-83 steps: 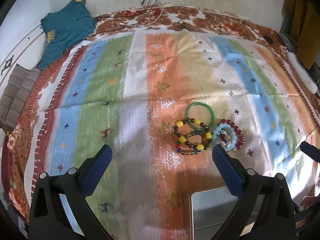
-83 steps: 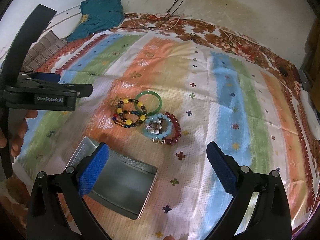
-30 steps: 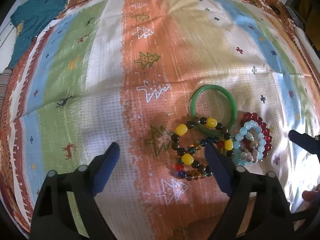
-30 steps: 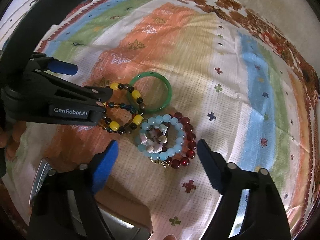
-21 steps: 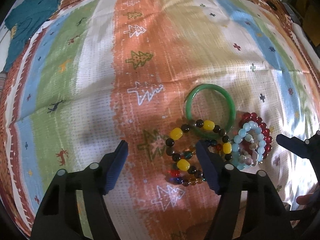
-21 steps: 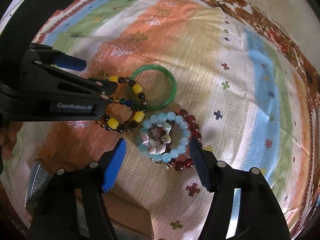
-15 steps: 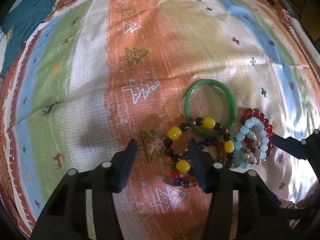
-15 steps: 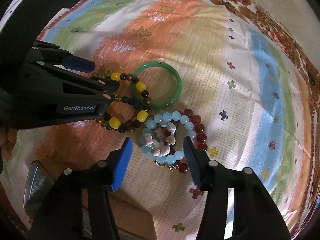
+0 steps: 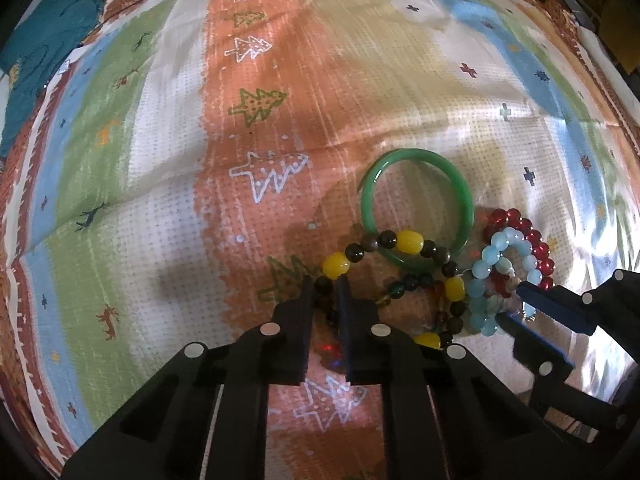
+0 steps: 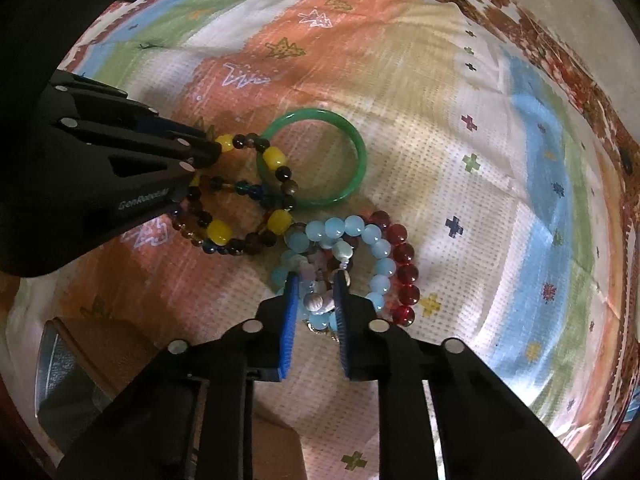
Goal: Organize jewelry
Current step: 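Grasp the yellow-and-black bead bracelet with left tool while right tool grasps pale bead bracelet, then lift both held bracelets and carry them over the silver tin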
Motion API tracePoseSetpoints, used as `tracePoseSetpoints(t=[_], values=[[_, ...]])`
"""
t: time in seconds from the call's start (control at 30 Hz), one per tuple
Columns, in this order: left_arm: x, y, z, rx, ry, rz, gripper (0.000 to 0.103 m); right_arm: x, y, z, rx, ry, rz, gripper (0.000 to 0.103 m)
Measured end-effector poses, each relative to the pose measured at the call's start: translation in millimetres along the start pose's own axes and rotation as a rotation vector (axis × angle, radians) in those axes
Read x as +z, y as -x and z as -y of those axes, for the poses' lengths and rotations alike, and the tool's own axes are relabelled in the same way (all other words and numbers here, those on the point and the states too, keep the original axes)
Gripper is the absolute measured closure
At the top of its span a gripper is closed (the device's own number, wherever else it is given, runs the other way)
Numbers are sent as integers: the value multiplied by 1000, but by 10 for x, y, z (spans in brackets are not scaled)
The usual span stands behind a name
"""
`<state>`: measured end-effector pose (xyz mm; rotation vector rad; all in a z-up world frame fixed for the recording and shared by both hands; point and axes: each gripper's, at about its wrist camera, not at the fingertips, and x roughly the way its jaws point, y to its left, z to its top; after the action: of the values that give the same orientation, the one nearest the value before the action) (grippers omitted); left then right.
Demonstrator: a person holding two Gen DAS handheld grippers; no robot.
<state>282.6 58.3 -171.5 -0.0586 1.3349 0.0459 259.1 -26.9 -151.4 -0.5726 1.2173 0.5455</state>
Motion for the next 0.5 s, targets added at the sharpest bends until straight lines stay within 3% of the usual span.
tracePoseSetpoints(t=[0.1,0.5], values=[[9,25,14,7,-1,8,94,-1,10,22,6,-3,6,93],[-6,280,42,-9,3,53,94,-20,179,97,3,-20,55,93]])
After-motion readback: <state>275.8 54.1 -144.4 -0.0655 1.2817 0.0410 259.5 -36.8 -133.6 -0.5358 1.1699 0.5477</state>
